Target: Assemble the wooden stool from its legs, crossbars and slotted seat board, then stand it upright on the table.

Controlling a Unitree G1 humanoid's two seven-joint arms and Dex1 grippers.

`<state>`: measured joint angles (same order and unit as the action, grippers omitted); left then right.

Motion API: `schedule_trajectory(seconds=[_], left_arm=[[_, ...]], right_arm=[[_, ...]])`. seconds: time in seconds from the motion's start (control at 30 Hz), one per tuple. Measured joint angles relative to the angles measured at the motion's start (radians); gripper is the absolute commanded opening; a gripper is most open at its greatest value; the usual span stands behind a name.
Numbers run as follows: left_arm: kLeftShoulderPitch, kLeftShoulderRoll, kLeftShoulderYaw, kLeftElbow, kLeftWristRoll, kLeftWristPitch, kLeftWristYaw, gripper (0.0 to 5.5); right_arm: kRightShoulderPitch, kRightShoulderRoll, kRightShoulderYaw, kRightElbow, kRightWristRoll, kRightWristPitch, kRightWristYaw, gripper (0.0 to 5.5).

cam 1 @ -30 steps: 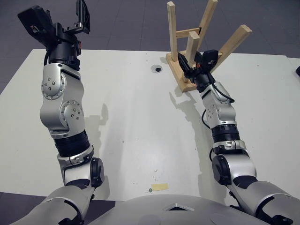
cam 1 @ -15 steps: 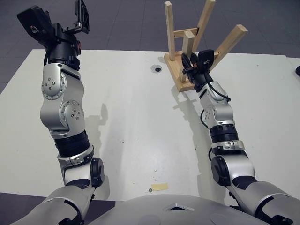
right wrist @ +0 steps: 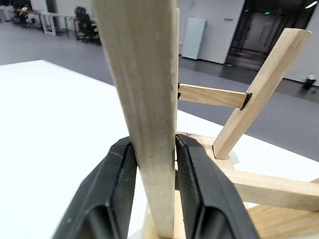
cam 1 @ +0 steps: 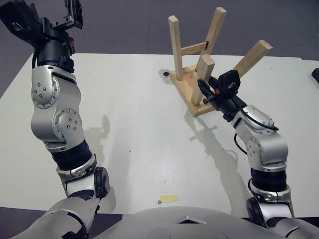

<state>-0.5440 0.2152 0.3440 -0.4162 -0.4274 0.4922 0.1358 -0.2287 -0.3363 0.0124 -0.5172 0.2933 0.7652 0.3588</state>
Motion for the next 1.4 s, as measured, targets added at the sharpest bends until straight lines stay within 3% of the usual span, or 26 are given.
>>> schedule_trajectory(seconds=[0.2,0.5,0.73,1.07,1.23,1.4], left_arm=[[0.013,0.004,0.028,-0.032,-0.005,0.034,0.014,5.40],[0.017,0.032,0.061,-0.033,-0.007,0.057,0.027,5.40],[0.053,0.068,-0.017,-0.018,-0.009,0.162,-0.053,5.40],[0.031,0.075,0.023,0.023,-0.045,0.215,-0.069,5.40],[0.017,0.074,0.030,0.056,-0.053,0.230,-0.075,5.40],[0.017,0.075,0.008,0.059,-0.070,0.213,-0.142,5.40]], right_arm=[[0.033,-0.011,-0.022,-0.208,0.172,0.220,0.019,1.09],[0.072,-0.112,0.015,-0.244,0.173,0.193,0.052,1.08],[0.110,-0.214,-0.006,-0.168,0.186,0.029,0.212,1.07],[0.007,-0.415,-0.016,0.282,0.211,-0.440,0.769,1.06],[-0.045,-0.428,0.020,0.528,0.132,-0.529,0.859,2.13],[-0.053,-0.426,0.007,0.582,0.128,-0.616,0.898,2.86]])
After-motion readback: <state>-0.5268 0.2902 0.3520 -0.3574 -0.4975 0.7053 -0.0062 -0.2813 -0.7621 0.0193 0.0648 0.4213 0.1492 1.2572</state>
